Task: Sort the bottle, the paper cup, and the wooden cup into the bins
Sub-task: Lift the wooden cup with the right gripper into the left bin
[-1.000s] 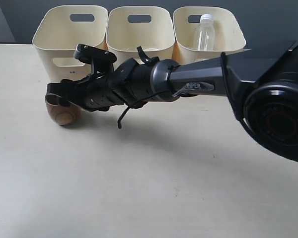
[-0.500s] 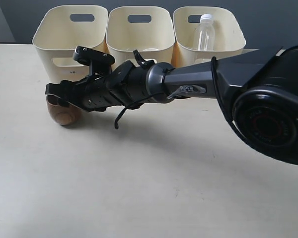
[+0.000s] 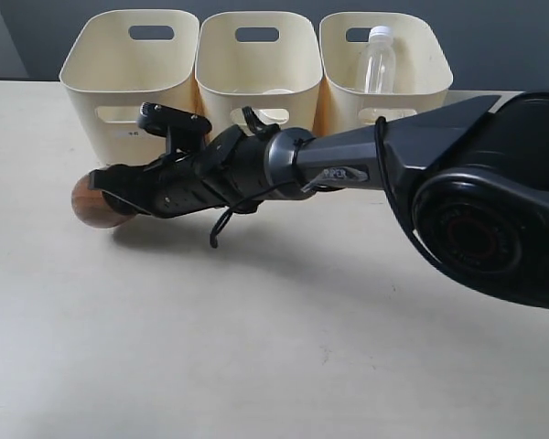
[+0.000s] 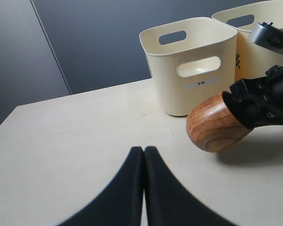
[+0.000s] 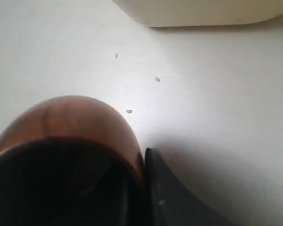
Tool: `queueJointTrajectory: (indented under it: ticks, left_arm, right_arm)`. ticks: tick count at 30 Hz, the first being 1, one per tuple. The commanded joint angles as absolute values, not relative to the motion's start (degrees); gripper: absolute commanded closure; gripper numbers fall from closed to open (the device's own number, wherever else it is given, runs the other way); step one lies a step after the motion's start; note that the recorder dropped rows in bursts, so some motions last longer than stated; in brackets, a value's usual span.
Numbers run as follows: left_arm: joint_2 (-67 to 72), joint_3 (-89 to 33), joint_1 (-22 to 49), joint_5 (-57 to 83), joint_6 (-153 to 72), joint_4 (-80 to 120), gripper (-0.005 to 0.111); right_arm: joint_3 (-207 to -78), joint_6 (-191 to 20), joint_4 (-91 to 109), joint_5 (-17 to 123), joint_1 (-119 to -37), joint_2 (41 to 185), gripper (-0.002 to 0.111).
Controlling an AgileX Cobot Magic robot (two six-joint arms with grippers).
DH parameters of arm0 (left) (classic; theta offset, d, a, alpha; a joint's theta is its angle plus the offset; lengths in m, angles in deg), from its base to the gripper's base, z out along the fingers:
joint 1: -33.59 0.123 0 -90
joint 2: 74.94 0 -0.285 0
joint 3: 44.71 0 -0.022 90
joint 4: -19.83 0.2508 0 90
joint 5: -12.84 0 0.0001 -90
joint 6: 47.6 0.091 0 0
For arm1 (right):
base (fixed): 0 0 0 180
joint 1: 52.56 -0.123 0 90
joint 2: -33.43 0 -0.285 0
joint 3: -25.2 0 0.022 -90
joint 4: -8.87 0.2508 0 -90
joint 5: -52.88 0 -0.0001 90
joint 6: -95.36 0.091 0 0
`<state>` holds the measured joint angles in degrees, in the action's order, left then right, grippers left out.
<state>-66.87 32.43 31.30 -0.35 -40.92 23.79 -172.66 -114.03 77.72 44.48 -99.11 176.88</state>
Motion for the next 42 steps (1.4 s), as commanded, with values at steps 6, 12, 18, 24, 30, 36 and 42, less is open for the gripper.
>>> queueJointTrajectory:
  ticks: [6, 12, 18, 24, 30, 36, 42]
  left_arm:
    - [-67.2, 32.5, 31.1, -0.1, -41.0, 23.8, 0.107]
    - [-67.2, 32.5, 31.1, -0.1, -41.0, 23.8, 0.107]
    - [-67.2, 32.5, 31.1, -0.1, -41.0, 23.8, 0.107]
    - [-67.2, 32.5, 31.1, -0.1, -41.0, 23.8, 0.107]
    - [-67.2, 32.5, 31.1, -0.1, -41.0, 23.8, 0.107]
    - [-67.2, 32.5, 31.1, -0.1, -41.0, 23.8, 0.107]
    - [-67.2, 32.5, 31.1, -0.1, -41.0, 23.8, 0.107]
  right_arm:
    - [-172.8, -114.6, 76.0, 47.0, -98.9, 171.2, 0.108]
    - [-174.4, -114.8, 74.7, 51.2, -97.9, 167.1, 0.108]
    - [-177.9, -115.0, 72.5, 55.9, -97.6, 167.0, 0.108]
    - [-179.9, -115.0, 65.7, 65.0, -97.6, 167.3, 0.108]
    - [-182.9, -115.0, 66.1, 68.5, -96.4, 171.3, 0.108]
    - [-188.8, -115.0, 65.7, 67.1, -95.8, 176.6, 0.105]
    - [-192.6, -115.0, 65.2, 65.2, -95.8, 179.7, 0.062]
